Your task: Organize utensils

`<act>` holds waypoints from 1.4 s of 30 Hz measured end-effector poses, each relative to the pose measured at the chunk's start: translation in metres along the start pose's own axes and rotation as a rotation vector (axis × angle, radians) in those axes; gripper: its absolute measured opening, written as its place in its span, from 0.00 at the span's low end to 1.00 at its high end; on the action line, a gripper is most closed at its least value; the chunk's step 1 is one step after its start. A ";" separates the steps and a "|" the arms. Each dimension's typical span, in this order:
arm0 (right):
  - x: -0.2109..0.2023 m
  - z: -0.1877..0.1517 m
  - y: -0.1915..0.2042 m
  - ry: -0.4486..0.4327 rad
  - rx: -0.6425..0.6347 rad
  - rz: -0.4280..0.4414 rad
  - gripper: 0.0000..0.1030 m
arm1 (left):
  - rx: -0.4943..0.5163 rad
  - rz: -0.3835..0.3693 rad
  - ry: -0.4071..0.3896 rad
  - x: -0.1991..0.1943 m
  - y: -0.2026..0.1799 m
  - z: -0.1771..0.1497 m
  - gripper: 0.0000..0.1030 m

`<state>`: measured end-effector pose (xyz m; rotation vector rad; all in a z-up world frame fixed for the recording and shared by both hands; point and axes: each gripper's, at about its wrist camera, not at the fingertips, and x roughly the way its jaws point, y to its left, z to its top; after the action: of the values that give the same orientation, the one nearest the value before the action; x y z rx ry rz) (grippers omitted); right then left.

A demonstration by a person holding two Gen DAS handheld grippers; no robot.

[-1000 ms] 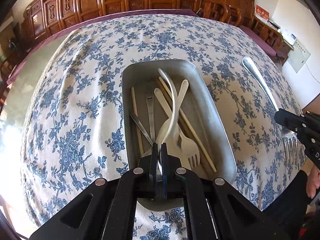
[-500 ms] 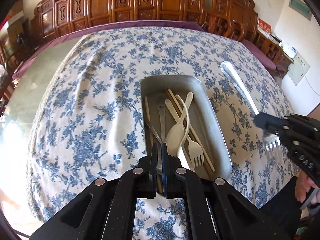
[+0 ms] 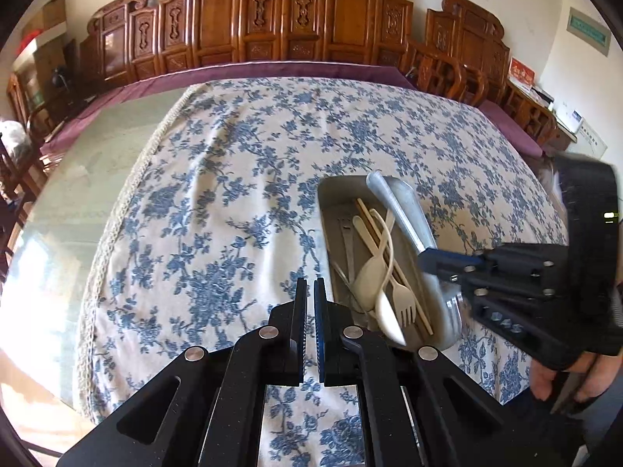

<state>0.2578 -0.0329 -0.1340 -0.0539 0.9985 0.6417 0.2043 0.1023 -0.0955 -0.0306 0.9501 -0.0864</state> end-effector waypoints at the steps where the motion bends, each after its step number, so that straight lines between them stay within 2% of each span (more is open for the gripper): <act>1: 0.005 0.001 0.002 0.010 0.005 0.003 0.04 | -0.003 0.000 -0.003 -0.002 0.002 0.000 0.02; 11: 0.040 0.012 0.005 0.084 0.075 -0.011 0.04 | -0.021 -0.002 -0.020 -0.012 0.012 -0.004 0.03; 18: 0.052 0.020 -0.001 0.096 0.140 0.007 0.05 | -0.015 0.003 -0.027 -0.017 0.011 -0.006 0.03; 25: 0.057 0.025 0.003 0.092 0.139 0.013 0.07 | -0.014 0.008 -0.031 -0.023 0.010 -0.009 0.03; 31: 0.036 0.019 0.008 0.050 0.106 0.013 0.07 | -0.010 0.014 -0.042 -0.031 0.006 -0.010 0.03; 35: 0.002 0.008 0.008 -0.014 0.080 -0.011 0.07 | -0.003 0.014 -0.057 -0.039 -0.002 -0.010 0.03; 36: -0.007 0.005 0.008 -0.030 0.073 -0.019 0.07 | 0.001 0.014 -0.062 -0.041 -0.005 -0.011 0.06; 37: -0.016 0.001 0.007 -0.046 0.067 -0.028 0.07 | 0.007 0.015 -0.070 -0.044 -0.009 -0.011 0.12; 41: -0.060 -0.019 0.004 -0.117 0.043 -0.073 0.07 | 0.028 0.016 -0.098 -0.056 -0.023 -0.016 0.23; 42: -0.068 -0.024 0.002 -0.130 0.043 -0.083 0.07 | 0.032 0.013 -0.106 -0.059 -0.028 -0.018 0.29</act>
<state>0.2127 -0.0716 -0.0923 -0.0150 0.8794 0.5407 0.1541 0.0802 -0.0559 0.0002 0.8426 -0.0866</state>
